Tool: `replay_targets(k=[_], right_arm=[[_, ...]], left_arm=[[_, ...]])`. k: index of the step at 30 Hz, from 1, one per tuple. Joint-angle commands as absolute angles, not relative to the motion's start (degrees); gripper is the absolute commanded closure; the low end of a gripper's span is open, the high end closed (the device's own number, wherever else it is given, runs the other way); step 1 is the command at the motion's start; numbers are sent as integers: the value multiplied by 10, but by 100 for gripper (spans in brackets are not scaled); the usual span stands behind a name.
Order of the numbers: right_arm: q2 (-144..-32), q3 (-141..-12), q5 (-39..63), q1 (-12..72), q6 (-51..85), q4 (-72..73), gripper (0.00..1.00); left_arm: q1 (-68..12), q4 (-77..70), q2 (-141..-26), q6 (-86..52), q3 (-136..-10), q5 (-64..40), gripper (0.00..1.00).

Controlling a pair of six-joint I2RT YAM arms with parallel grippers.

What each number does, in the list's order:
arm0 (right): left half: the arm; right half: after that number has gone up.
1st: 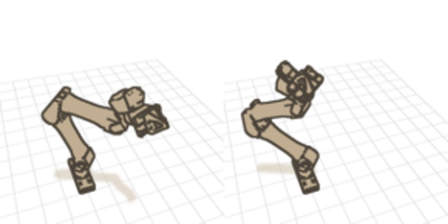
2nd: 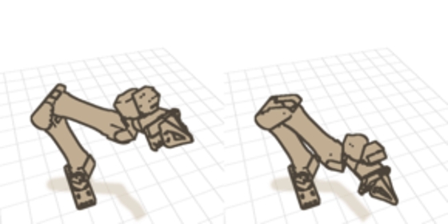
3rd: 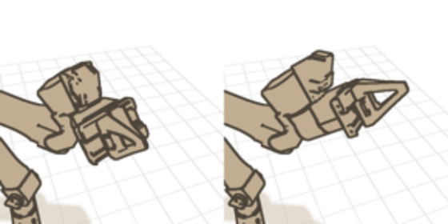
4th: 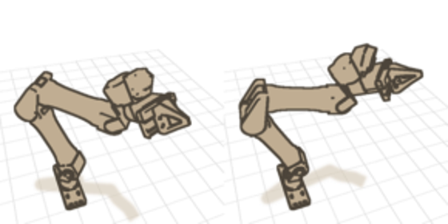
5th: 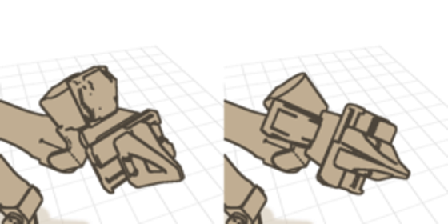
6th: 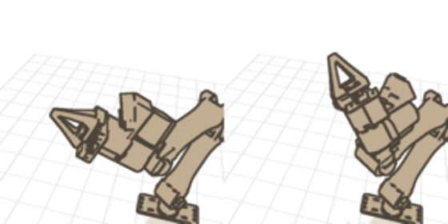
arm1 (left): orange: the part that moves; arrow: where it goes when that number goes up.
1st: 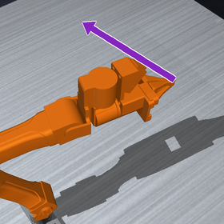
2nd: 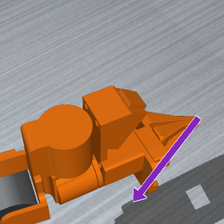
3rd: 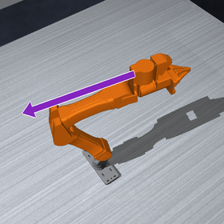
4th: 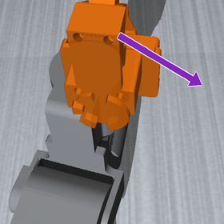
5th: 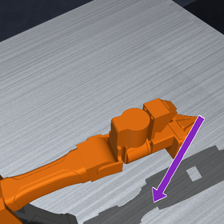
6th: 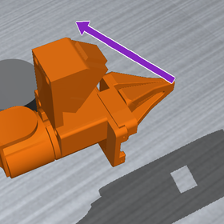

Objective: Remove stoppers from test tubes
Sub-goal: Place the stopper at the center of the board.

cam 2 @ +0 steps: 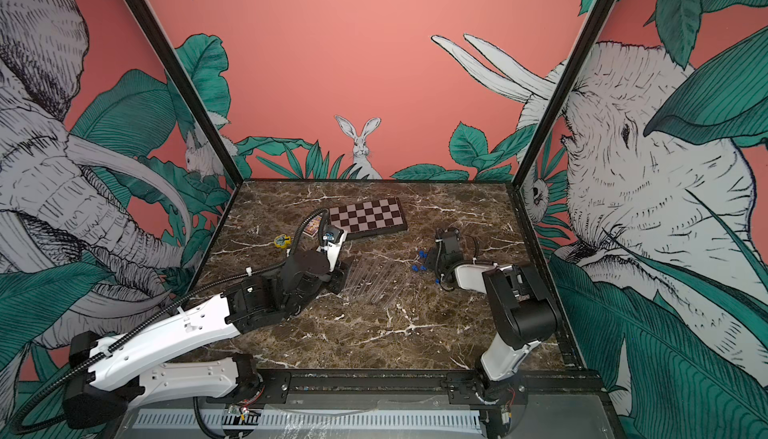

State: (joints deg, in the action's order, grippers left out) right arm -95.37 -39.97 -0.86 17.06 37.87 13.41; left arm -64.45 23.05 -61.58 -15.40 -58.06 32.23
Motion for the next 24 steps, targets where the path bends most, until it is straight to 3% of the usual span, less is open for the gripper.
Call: replay_targets(k=[1, 10, 17, 21, 24], right_arm=[[-940, -394, -18, 168, 377, 135, 79], [-922, -397, -14, 169, 374, 131, 77], [-778, -423, -29, 169, 323, 68, 69], [-682, -452, -80, 168, 240, -16, 66], [-635, -457, -129, 150, 185, -67, 63]], left_arm=[[-641, 235, -612, -158, -583, 333, 47], [-641, 235, -608, -163, -574, 334, 46], [-629, 223, -617, -164, -569, 329, 43], [-570, 186, -634, -151, -548, 299, 41], [-468, 133, -642, -139, -508, 244, 40]])
